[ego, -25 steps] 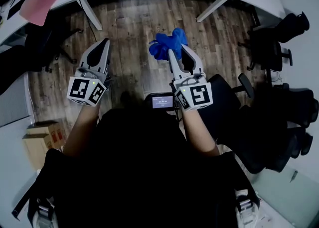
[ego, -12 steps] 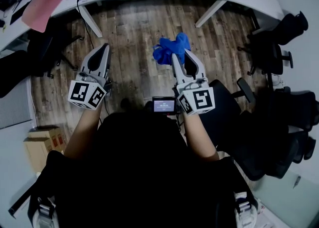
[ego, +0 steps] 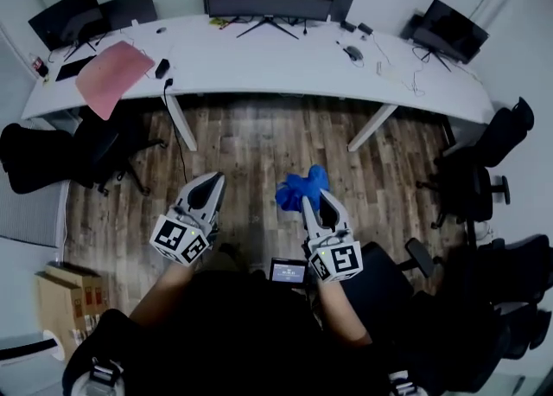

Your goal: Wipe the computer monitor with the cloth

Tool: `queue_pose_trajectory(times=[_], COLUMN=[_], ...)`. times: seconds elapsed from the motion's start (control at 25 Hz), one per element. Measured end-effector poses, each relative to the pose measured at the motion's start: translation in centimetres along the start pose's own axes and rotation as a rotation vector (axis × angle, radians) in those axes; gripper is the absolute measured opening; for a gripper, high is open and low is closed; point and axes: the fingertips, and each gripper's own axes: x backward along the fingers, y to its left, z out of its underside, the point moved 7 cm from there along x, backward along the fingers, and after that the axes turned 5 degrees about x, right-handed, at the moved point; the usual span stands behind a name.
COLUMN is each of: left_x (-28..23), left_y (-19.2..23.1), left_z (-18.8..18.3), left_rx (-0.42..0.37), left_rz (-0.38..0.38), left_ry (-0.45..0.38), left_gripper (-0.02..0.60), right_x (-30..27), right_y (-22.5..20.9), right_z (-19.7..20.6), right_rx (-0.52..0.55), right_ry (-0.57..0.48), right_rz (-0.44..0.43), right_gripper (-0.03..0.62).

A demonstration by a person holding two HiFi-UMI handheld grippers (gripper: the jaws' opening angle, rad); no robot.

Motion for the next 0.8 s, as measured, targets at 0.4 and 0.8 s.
queue_pose_trajectory(times=[0.4, 0.8], left_x=[-7.2, -16.6], left_y=[7.6, 19.4], left_z=[-1.7, -6.1], left_rx=[0.006, -0.02], left_rz=[0.008, 0.021], left_ry=[-0.032, -0.015], left_gripper=[-0.006, -0.006], right_x=[-10.2, -25.2], right_y=[-4.3, -9.2], right_z=[-0.7, -2.7], right_rx=[-0.017, -0.031], right_ry=[-0.041, -0.06], right_rz=[-0.036, -0.026], right_gripper=[0.103, 0.103])
